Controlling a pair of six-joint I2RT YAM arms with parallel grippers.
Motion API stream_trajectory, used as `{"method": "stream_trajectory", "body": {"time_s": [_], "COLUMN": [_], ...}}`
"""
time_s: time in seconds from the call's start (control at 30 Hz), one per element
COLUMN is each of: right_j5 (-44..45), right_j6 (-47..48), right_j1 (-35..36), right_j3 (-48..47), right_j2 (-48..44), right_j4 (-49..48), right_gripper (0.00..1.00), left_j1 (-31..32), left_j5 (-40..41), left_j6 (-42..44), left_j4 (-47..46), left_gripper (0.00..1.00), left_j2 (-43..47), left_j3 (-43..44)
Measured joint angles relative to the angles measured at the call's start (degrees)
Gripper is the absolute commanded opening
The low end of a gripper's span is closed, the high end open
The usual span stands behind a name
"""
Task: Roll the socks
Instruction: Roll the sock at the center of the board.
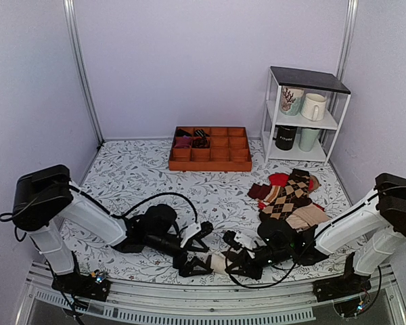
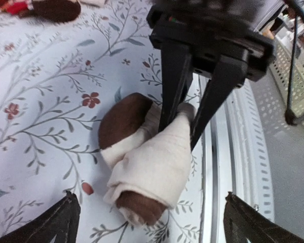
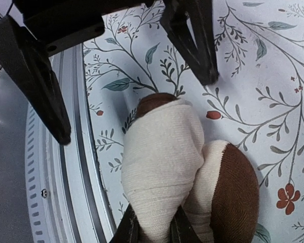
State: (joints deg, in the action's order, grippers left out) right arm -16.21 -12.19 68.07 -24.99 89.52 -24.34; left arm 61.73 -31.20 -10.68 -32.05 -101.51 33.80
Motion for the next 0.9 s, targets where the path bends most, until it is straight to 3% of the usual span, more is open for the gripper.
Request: {"method": "stream_trajectory", "body": {"time_s": [0.13, 0.33, 0.9], "right_j5": [-5.6, -11.3, -20.8], "right_j6": [-3.1, -5.2, -6.0], "right_j1": [-3.0, -4.9, -8.5], "right_j3": [0.0, -0.3, -2.5], "right_j2": [1.7, 4.2, 8.7], "right_j4": [-1.5, -3.3, -4.3], "right_gripper": [0.1, 0.1, 0.1], "left_j1": [1.6, 3.4, 3.9], "left_j5": [6.5, 11.0, 6.2], "left_j6": [6.3, 13.3, 18.6], "left_j4": [-7.1, -16.0, -19.4], "left_gripper": [0.95, 0.63, 0.58], "left_j2": [6.6, 7.0, 0.5], "left_j3": [-7.7, -12.0, -8.6]}}
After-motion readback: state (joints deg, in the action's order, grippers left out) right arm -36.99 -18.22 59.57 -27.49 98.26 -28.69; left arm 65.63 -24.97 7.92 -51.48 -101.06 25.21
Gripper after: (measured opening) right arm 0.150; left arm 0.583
